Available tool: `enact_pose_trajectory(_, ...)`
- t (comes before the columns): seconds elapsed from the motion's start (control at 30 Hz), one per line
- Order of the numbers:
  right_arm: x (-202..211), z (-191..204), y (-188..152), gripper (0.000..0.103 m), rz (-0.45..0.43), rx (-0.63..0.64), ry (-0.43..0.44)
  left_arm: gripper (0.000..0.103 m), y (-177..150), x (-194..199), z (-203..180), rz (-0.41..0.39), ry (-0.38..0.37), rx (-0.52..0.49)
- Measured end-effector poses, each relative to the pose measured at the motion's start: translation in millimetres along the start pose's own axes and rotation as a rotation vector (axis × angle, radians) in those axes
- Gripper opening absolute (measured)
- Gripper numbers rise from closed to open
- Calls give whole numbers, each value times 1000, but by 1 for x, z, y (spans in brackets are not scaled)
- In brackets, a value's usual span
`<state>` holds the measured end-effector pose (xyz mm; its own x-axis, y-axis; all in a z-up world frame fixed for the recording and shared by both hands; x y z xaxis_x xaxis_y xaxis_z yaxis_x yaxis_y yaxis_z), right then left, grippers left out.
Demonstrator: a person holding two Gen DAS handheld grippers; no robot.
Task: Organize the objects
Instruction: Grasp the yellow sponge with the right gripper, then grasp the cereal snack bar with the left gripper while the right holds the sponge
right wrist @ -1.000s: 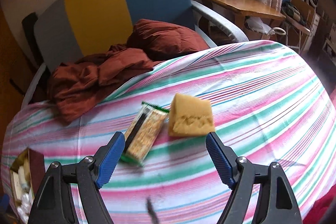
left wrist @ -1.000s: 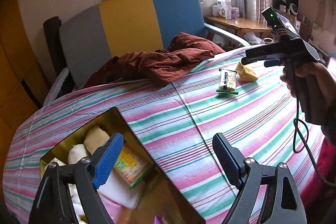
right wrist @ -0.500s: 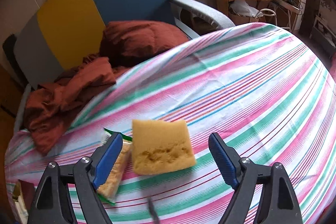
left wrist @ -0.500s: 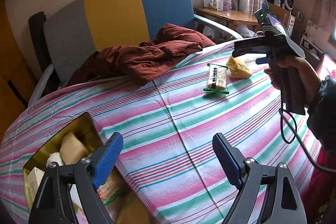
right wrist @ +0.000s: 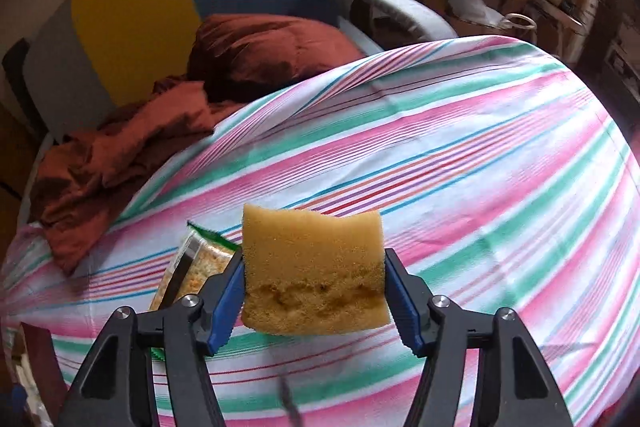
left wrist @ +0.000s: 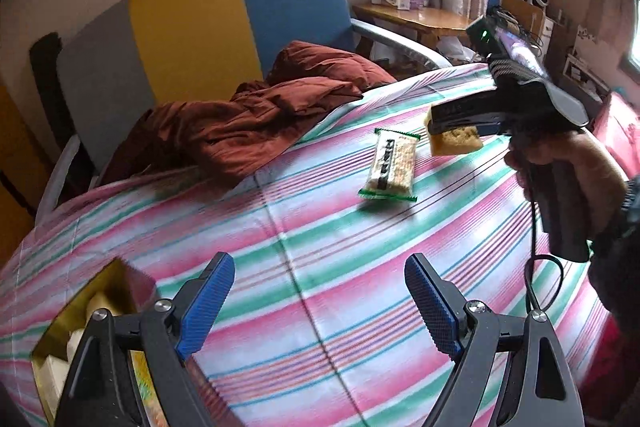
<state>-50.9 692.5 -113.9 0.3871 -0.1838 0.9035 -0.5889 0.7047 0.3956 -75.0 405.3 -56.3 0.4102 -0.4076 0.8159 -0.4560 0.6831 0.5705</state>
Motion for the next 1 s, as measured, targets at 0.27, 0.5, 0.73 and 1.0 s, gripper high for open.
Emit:
enact_pose_trajectory(0.27, 16, -20, 3, 65, -11, -87, 56, 89, 38, -39, -24, 25, -13, -80)
enact_pose_trajectory(0.5, 20, -18, 7, 65, -16, -72, 57, 89, 68, -91, -44, 57, -32, -138)
enact_pose_trajectory(0.73, 22, -19, 8, 65, -13, -75, 67, 88, 91, -131, -61, 77, -62, -186)
enact_pose_trajectory(1.0, 21, -16, 7, 65, -12, -55, 60, 78, 103, -170, -70, 124, -84, -178)
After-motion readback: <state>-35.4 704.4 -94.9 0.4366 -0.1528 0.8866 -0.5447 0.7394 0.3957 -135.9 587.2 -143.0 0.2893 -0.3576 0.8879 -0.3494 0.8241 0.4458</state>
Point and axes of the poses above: each gripper's, at about its wrist camera, not at the fingertips, and x roughly against the way its jaws point, z to its left, y to its top, the point moved 3 cm from there along -x, roughly the way its jaws point, and after that the axes turned 5 degrees about z, right-handed, at the moved point
